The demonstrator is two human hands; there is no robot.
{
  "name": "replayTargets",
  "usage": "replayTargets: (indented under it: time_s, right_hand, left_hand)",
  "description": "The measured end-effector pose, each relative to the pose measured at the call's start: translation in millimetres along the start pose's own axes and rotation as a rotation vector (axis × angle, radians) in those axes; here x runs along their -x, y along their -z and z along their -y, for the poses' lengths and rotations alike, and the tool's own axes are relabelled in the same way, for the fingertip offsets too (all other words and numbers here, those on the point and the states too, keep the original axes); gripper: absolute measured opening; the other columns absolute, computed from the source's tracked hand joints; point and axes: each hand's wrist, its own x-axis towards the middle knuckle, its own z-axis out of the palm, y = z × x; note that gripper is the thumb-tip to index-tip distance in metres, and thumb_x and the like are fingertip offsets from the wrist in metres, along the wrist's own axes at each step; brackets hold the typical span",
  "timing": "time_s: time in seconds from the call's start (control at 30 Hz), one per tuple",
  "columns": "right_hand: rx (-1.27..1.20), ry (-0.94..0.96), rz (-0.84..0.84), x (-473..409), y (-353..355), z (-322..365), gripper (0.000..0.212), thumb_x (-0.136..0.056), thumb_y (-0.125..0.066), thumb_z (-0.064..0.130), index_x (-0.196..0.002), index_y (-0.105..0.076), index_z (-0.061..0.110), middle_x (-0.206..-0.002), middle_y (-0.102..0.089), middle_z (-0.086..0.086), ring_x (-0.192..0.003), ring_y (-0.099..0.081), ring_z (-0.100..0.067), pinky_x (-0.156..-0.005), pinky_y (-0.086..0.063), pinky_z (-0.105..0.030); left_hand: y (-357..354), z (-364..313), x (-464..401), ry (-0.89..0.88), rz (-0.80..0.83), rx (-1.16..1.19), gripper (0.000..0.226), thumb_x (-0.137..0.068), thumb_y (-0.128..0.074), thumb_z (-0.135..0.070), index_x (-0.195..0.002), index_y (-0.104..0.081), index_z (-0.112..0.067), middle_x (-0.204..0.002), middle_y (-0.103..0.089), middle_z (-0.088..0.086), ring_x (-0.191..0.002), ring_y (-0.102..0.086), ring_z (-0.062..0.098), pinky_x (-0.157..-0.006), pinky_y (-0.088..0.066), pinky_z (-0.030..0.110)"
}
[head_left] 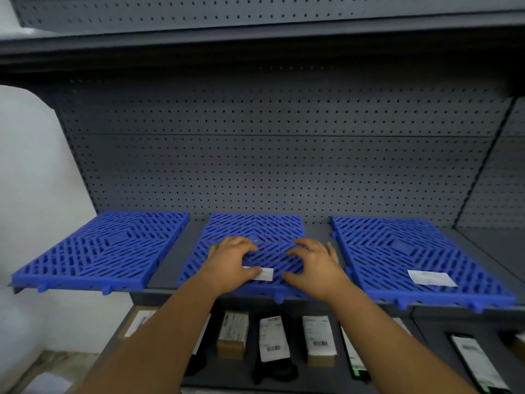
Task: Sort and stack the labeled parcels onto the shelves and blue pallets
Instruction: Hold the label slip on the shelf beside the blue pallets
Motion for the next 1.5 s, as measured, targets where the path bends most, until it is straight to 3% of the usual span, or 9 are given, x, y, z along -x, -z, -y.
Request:
replayTargets:
  time_s: [0.27,0.53,0.67,0.73,0.87,1.0,1.13,1.33,1.5]
  right_hand:
    - [0.017,0.024,-0.059,41.7,37.0,-75.7,0.057,-0.084,-0.059,0.056,-0.135,-0.049,0.033,-0.146,-0.038,0.011,-0.139,-0.027,-0.008,-0.118,0.001,-0.049]
    - [-0.001,0.012,-0.094,107.7,105.0,-204.2,0.057,-0.086,-0.058,0.054,-0.137,-0.048,0.031,-0.145,-0.041,0.012,-0.138,-0.029,-0.008,-0.118,-0.004,-0.049]
    - [-0.045,-0.032,-0.132,142.3,131.7,-266.4,0.074,-0.068,-0.041,0.067,-0.128,-0.059,0.026,-0.133,-0.055,0.006,-0.129,-0.045,-0.016,-0.112,-0.028,-0.047]
    - [-0.062,-0.056,-0.135,154.8,142.4,-296.4,0.076,-0.068,-0.043,0.065,-0.128,-0.06,0.023,-0.133,-0.056,0.0,-0.126,-0.049,-0.021,-0.108,-0.036,-0.042]
    - [-0.07,-0.099,-0.121,171.8,164.7,-342.6,0.061,-0.079,-0.06,0.05,-0.132,-0.057,0.02,-0.134,-0.054,-0.003,-0.127,-0.046,-0.022,-0.107,-0.034,-0.031]
    - [-0.08,-0.146,-0.137,178.0,175.3,-384.0,0.067,-0.076,-0.051,0.059,-0.129,-0.059,0.018,-0.132,-0.055,-0.003,-0.126,-0.047,-0.021,-0.106,-0.038,-0.034]
    - [-0.043,-0.183,-0.112,181.5,189.5,-430.4,0.056,-0.086,-0.064,0.044,-0.135,-0.054,0.019,-0.139,-0.049,0.0,-0.132,-0.039,-0.019,-0.109,-0.034,-0.032]
    - [0.042,-0.22,-0.03,177.0,216.0,-500.2,0.054,-0.086,-0.068,0.035,-0.136,-0.053,0.021,-0.14,-0.047,0.002,-0.131,-0.037,-0.018,-0.106,-0.026,-0.022]
    - [0.027,-0.195,0.039,169.4,211.5,-536.9,0.051,-0.084,-0.069,0.035,-0.131,-0.058,0.02,-0.144,-0.044,0.003,-0.133,-0.037,-0.016,-0.11,-0.029,-0.026]
  left_hand:
    - [-34.7,-102.6,-9.4,-0.127,-0.043,-0.118,0.063,-0.091,-0.048,-0.06,-0.145,-0.035,-0.029,-0.145,-0.038,-0.008,-0.138,-0.025,0.014,-0.115,-0.015,0.038]
    - [-91.5,-255.3,-34.6,-0.195,-0.071,-0.084,0.061,-0.091,-0.048,-0.059,-0.144,-0.037,-0.031,-0.146,-0.038,-0.011,-0.138,-0.025,0.01,-0.114,-0.016,0.036]
    - [-124.1,-324.2,-46.8,-0.237,-0.072,-0.028,0.06,-0.09,-0.051,-0.058,-0.141,-0.041,-0.03,-0.142,-0.041,-0.011,-0.136,-0.028,0.01,-0.112,-0.017,0.035]
    - [-137.9,-355.7,-52.1,-0.244,-0.046,-0.017,0.06,-0.09,-0.05,-0.058,-0.142,-0.04,-0.03,-0.143,-0.039,-0.011,-0.137,-0.026,0.01,-0.113,-0.016,0.036]
    - [-156.3,-406.9,-71.4,-0.278,0.0,-0.031,0.06,-0.091,-0.049,-0.057,-0.144,-0.037,-0.03,-0.145,-0.037,-0.01,-0.138,-0.024,0.011,-0.115,-0.015,0.037]
    - [-174.1,-444.5,-98.1,-0.312,0.033,-0.034,0.061,-0.092,-0.048,-0.058,-0.144,-0.036,-0.03,-0.148,-0.036,-0.008,-0.139,-0.024,0.013,-0.115,-0.015,0.039]
    - [-200.8,-480.5,-130.6,-0.365,0.031,-0.03,0.062,-0.091,-0.049,-0.059,-0.144,-0.039,-0.028,-0.147,-0.037,-0.007,-0.138,-0.026,0.014,-0.113,-0.019,0.04]
    - [-236.1,-528.8,-181.6,-0.398,0.106,-0.041,0.062,-0.09,-0.05,-0.058,-0.143,-0.04,-0.026,-0.148,-0.036,-0.006,-0.139,-0.023,0.015,-0.114,-0.018,0.041]
    - [-251.9,-545.1,-197.2,-0.376,0.174,-0.072,0.059,-0.089,-0.053,-0.057,-0.138,-0.047,-0.026,-0.147,-0.037,-0.006,-0.138,-0.022,0.015,-0.114,-0.015,0.04]
